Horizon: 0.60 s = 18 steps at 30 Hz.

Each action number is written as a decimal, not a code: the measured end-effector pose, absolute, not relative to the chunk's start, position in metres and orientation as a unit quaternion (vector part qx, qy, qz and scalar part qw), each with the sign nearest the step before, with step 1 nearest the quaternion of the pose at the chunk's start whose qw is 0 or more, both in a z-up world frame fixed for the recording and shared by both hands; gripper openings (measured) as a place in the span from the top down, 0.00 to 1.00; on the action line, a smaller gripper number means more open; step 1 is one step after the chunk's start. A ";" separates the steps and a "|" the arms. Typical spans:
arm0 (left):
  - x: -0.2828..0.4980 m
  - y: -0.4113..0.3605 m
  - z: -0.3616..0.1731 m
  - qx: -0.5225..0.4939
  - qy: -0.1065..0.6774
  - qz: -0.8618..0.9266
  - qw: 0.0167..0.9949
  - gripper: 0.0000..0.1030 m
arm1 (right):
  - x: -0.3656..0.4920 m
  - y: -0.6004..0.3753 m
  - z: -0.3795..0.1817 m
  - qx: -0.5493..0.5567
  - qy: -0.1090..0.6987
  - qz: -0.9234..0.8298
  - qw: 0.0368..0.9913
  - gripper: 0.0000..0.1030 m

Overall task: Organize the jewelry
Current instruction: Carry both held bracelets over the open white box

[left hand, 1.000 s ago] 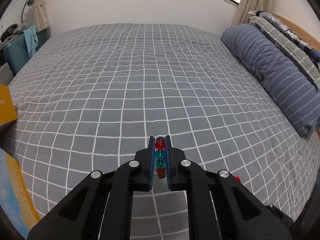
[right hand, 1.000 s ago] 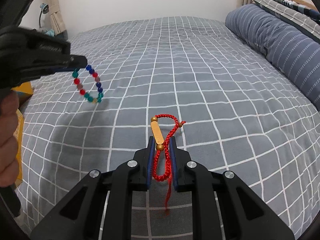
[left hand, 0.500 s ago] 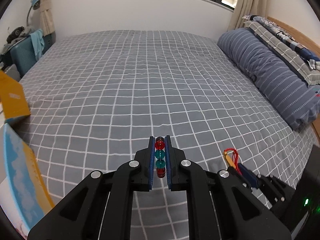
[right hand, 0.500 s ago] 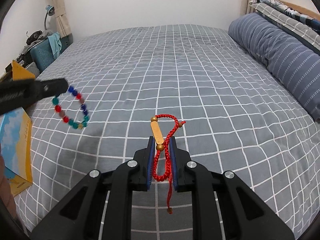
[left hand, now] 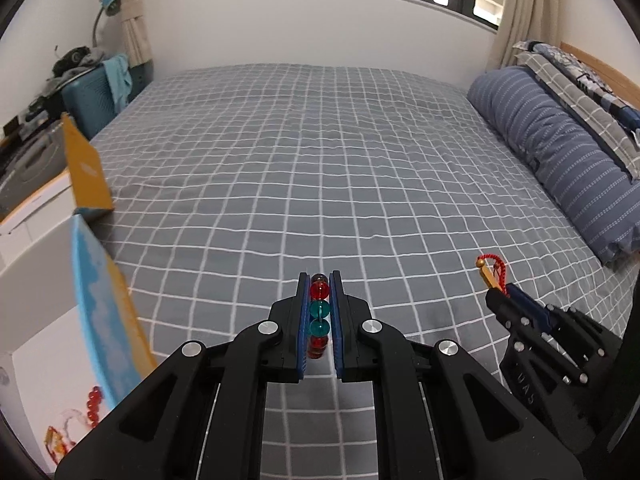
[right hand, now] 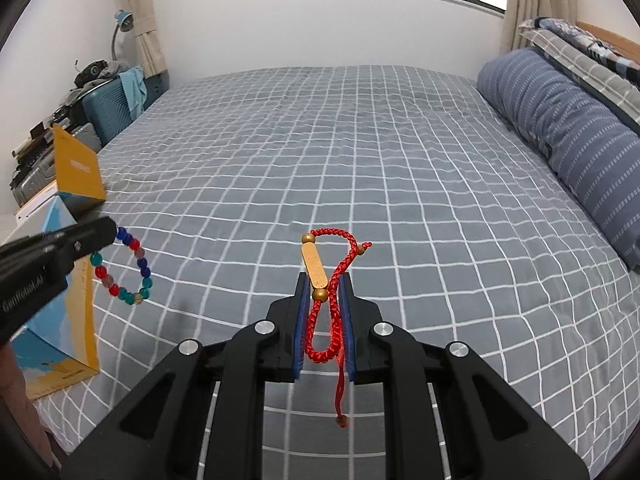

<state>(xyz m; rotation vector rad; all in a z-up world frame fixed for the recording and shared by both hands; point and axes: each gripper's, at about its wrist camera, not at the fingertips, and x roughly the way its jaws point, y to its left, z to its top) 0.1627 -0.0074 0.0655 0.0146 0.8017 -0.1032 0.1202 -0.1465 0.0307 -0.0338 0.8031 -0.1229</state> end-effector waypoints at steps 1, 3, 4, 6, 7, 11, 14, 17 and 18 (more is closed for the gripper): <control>0.161 -0.003 0.068 0.004 0.391 -0.048 0.919 0.91 | 0.121 -0.143 0.033 -0.017 0.390 -0.056 0.919 0.86; 0.158 0.004 0.075 0.001 0.390 -0.044 0.920 0.91 | 0.122 -0.137 0.037 -0.017 0.389 -0.050 0.920 0.86; 0.156 0.006 0.079 0.002 0.387 -0.040 0.921 0.91 | 0.123 -0.132 0.039 -0.017 0.388 -0.045 0.920 0.86; 0.151 0.012 0.088 0.001 0.380 -0.033 0.924 0.91 | 0.125 -0.124 0.042 -0.019 0.387 -0.037 0.921 0.86; 0.149 0.015 0.092 0.000 0.378 -0.031 0.925 0.91 | 0.126 -0.119 0.045 -0.020 0.387 -0.033 0.921 0.86; 0.141 0.029 0.108 -0.001 0.365 -0.013 0.931 0.91 | 0.130 -0.098 0.054 -0.027 0.382 -0.015 0.924 0.86; 0.135 0.043 0.116 -0.008 0.360 0.000 0.933 0.91 | 0.132 -0.081 0.059 -0.033 0.378 0.001 0.925 0.86; 0.127 0.064 0.122 -0.017 0.356 0.015 0.934 0.91 | 0.134 -0.062 0.064 -0.039 0.376 0.019 0.926 0.86; 0.125 0.068 0.123 -0.019 0.355 0.019 0.934 0.91 | 0.135 -0.056 0.065 -0.041 0.375 0.026 0.926 0.86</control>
